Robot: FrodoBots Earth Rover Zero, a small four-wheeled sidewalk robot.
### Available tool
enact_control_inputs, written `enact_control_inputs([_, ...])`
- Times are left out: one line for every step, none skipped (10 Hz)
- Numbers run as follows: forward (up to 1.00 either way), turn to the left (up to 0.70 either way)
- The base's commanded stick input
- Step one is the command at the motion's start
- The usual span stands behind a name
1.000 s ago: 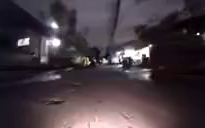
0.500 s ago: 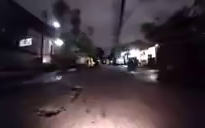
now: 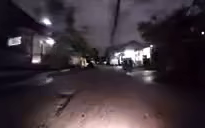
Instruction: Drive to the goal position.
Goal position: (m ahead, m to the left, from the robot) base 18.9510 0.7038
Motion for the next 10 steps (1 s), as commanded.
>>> enact_control_inputs([0.7, 0.0])
enact_control_inputs([0.7, 0.0])
enact_control_inputs([0.7, -0.06])
enact_control_inputs([0.7, -0.25])
enact_control_inputs([0.7, 0.0])
enact_control_inputs([0.7, 0.0])
enact_control_inputs([0.7, 0.0])
enact_control_inputs([0.71, 0.0])
enact_control_inputs([0.8, 0.0])
enact_control_inputs([0.9, 0.0])
